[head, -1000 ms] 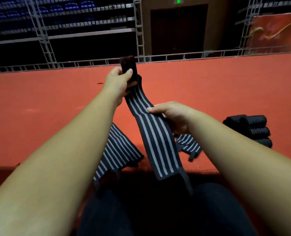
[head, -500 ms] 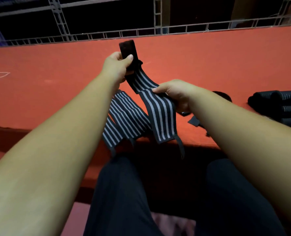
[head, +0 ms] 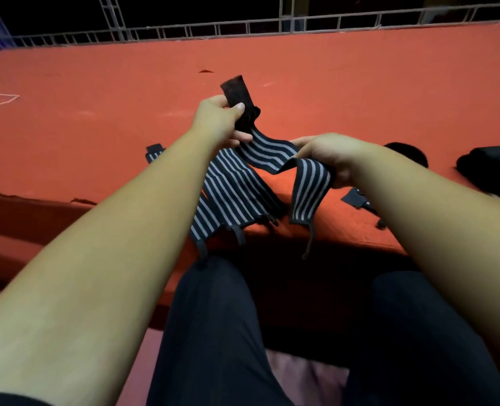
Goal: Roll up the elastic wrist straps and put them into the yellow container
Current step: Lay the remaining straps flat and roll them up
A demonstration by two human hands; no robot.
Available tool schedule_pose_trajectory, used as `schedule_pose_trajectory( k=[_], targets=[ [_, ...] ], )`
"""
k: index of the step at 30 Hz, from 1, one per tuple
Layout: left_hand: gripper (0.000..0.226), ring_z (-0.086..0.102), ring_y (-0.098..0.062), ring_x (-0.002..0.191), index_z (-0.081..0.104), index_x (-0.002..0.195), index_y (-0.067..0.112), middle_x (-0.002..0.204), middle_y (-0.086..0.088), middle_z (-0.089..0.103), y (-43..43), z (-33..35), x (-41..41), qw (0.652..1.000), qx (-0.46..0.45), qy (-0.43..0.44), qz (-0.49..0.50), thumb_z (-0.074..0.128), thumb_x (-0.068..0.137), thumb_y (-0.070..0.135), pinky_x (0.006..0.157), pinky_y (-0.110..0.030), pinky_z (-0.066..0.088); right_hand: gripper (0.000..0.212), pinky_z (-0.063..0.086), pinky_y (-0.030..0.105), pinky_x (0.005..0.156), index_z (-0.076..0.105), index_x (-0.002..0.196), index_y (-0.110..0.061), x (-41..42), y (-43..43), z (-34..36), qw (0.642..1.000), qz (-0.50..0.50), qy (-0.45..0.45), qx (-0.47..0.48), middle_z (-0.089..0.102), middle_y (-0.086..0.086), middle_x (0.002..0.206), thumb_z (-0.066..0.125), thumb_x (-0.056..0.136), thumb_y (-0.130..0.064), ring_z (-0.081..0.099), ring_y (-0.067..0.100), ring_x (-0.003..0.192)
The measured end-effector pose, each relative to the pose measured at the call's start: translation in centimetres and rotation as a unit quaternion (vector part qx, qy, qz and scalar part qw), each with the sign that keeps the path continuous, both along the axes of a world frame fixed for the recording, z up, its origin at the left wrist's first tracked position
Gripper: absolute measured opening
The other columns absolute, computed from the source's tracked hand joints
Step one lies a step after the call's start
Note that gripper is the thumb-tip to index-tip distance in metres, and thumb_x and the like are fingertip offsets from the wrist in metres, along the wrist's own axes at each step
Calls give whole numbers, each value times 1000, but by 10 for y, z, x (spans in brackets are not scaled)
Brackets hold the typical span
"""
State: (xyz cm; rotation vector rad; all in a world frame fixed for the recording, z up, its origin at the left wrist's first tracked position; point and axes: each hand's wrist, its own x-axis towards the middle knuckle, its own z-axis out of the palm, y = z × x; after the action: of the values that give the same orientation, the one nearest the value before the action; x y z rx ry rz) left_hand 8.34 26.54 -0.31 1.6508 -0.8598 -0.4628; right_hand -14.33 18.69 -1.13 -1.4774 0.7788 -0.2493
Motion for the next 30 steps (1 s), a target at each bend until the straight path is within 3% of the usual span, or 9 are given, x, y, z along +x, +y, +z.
schedule_pose_trajectory(
  k=[5, 9, 11, 14, 16, 18, 24, 28, 30],
  targets=[
    [28, 77, -13, 59, 64, 135, 9, 124, -17, 73, -10, -19, 19, 999, 24, -42, 25, 59, 112, 23, 40, -22, 44, 39, 55, 25, 50, 77, 123, -13, 22, -8, -15, 997, 61, 27, 27, 81, 14, 110, 52, 102, 8, 73, 18, 62],
    [36, 81, -13, 72, 55, 147, 4, 140, -14, 63, -22, -40, 50, 999, 15, -5, 50, 56, 113, 16, 53, -24, 55, 40, 65, 44, 87, 75, 125, -20, 54, -19, -43, 997, 45, 55, 11, 81, 15, 116, 52, 103, 5, 80, 30, 99],
    [38, 81, -14, 78, 54, 150, 3, 145, -18, 62, -30, -52, 70, 998, 24, 5, 56, 49, 112, 4, 58, -22, 58, 33, 64, 40, 90, 77, 114, -17, 69, -21, -60, 993, 46, 93, -64, 82, 12, 107, 57, 100, 6, 78, 30, 102],
    [34, 79, -15, 87, 62, 138, 2, 134, -20, 69, -41, -68, 93, 997, 29, 27, 71, 44, 110, -6, 62, -21, 59, 18, 61, 37, 96, 78, 108, -13, 92, -27, -80, 951, 71, 178, -241, 81, 8, 105, 74, 92, -6, 76, 28, 105],
    [28, 80, -15, 89, 64, 129, 6, 132, -19, 71, -50, -77, 107, 996, 22, 37, 81, 45, 111, -5, 63, -22, 59, 21, 56, 32, 96, 76, 112, -11, 108, -32, -84, 930, 93, 208, -289, 79, 8, 110, 79, 93, -19, 73, 28, 109],
    [29, 81, -15, 87, 62, 137, 5, 136, -15, 67, -60, -84, 124, 995, 16, 46, 90, 47, 113, 0, 61, -22, 59, 29, 52, 33, 95, 73, 114, -9, 126, -37, -84, 904, 122, 239, -334, 76, 11, 115, 78, 96, -31, 69, 30, 112],
    [23, 75, -14, 69, 70, 130, 16, 127, -6, 71, -95, -99, 175, 991, 44, -22, 126, 57, 112, 15, 61, -28, 52, 50, 48, 32, 90, 74, 114, -10, 166, -73, -76, 853, 190, 341, -347, 73, 12, 120, 56, 107, -57, 68, 31, 112],
    [23, 74, -29, 106, 75, 127, 18, 123, -4, 76, -114, -117, 206, 983, 60, -27, 171, 69, 105, 23, 98, -42, 60, 67, 61, 42, 96, 76, 118, -12, 191, -101, -75, 815, 220, 400, -358, 77, 11, 113, 56, 100, -73, 75, 33, 101],
    [21, 71, -26, 112, 77, 123, 19, 119, -1, 76, -120, -126, 214, 980, 76, -29, 183, 71, 104, 26, 100, -38, 55, 69, 68, 45, 78, 76, 112, -7, 199, -109, -75, 830, 212, 411, -314, 79, 15, 102, 60, 99, -72, 80, 34, 81]
  ],
)
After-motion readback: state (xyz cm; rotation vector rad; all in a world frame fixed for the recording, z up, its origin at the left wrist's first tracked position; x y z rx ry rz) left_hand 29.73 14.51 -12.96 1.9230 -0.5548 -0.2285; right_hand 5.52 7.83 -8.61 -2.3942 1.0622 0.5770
